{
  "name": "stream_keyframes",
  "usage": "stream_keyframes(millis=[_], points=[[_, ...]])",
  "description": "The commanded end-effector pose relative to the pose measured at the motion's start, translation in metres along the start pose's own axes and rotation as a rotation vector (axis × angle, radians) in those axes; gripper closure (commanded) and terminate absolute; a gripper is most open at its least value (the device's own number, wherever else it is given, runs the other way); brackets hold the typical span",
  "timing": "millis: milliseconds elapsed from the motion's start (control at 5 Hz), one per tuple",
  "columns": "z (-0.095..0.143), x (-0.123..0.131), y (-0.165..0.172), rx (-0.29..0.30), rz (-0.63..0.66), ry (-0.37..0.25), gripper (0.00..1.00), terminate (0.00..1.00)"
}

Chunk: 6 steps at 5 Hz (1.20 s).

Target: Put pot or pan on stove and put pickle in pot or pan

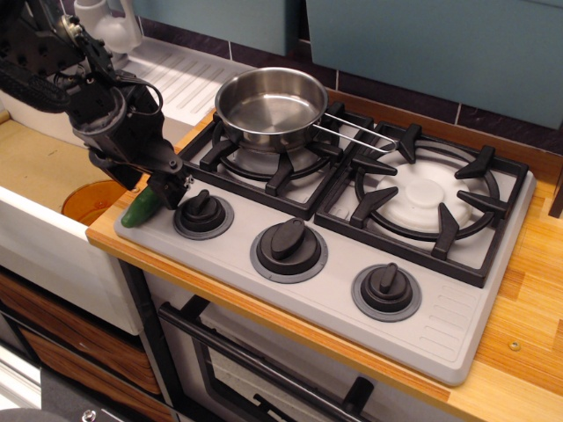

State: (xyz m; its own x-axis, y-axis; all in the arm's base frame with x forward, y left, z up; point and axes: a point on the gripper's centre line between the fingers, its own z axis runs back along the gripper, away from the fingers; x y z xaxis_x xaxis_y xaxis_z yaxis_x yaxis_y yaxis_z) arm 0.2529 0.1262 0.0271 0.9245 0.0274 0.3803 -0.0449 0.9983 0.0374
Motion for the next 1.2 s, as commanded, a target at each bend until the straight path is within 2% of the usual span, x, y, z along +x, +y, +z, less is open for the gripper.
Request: stream_keyframes(millis=[0,200,400,600,800,1000], points=[[0.009,0.004,-0.004,-0.035,0.024,-0.009,1.00,0.00],[0.015,0.005,-0.007,-0.055,0.041,0.006,1.00,0.00],[0.032,0.012,-0.009,-0.046,0.046,0.035,1.00,0.00],[0.061,0.029,-0.006,-0.035,0.050,0.077,1.00,0.00],[0.081,0.050,-0.005,-0.018,0.043,0.088,1.00,0.00],[0.089,0.076,-0.012,-0.041,0.040,0.098,1.00,0.00]])
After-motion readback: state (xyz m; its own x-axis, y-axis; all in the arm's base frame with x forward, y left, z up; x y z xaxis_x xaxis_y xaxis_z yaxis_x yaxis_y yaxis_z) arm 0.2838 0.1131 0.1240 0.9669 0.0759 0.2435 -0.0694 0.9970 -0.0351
